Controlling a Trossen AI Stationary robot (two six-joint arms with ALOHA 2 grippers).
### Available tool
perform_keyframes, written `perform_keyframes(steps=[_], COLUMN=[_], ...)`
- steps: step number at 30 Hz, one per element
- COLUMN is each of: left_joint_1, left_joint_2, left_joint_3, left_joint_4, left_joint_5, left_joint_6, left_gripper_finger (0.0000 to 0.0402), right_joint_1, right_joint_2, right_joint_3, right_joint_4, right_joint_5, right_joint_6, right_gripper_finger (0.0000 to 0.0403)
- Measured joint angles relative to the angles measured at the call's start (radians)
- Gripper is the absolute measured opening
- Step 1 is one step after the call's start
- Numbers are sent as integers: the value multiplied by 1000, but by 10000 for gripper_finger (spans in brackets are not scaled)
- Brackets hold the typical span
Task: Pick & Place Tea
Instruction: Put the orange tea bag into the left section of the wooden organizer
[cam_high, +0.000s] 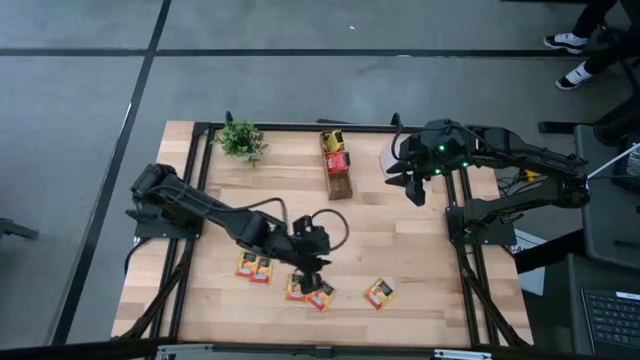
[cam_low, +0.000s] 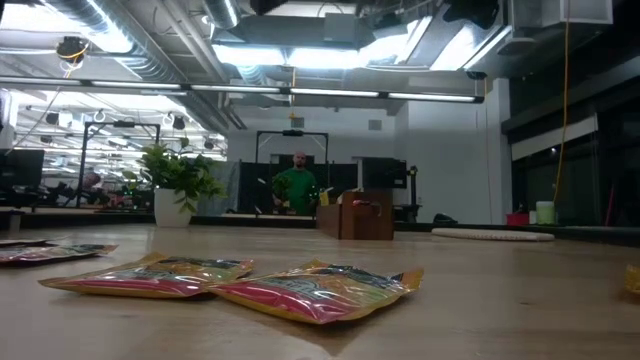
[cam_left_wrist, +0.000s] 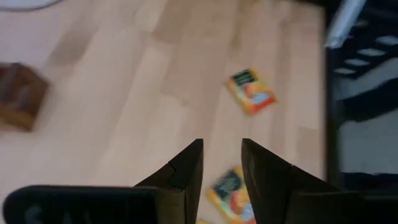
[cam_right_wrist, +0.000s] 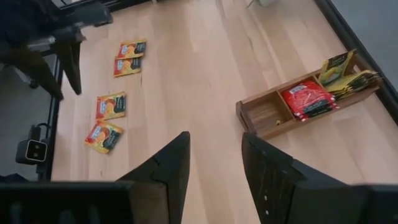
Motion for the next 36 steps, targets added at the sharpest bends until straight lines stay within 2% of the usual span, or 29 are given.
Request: perform_keyframes(steps=[6, 9, 11, 17, 22, 26, 29, 36], left_joint_1=[-24, -36, -45, -52, -55, -72, -105, -217], left_joint_2=[-139, -229, -275, -413, -486, -521, -536, -543], left_joint_3=[-218, -357, -451, -614, -630, -638, -638, -638], left_joint_4=[231, 328, 330, 214, -36, -210, -286, -350], left_joint_5=[-1, -28, -44, 24, 133, 164, 144, -9], left_joint_6=[61, 35, -5, -87, -41, -21, -52, -154], left_gripper_finger=[104, 104, 104, 104, 104, 105, 108, 109], right_joint_1=[25, 39, 48, 72, 92, 116, 144, 251], right_joint_2=[0, 0, 0, 0, 2, 14, 32, 127], right_joint_3=[0, 0, 0, 0, 0, 0, 0, 0], right_joint_4=[0, 1, 1, 1, 1, 0, 1, 40], right_joint_5=[20, 27, 27, 56, 89, 90, 89, 88], right_joint_6=[30, 53, 70, 97, 100, 104, 140, 219], right_gripper_finger=[146, 146, 146, 146, 146, 146, 146, 146])
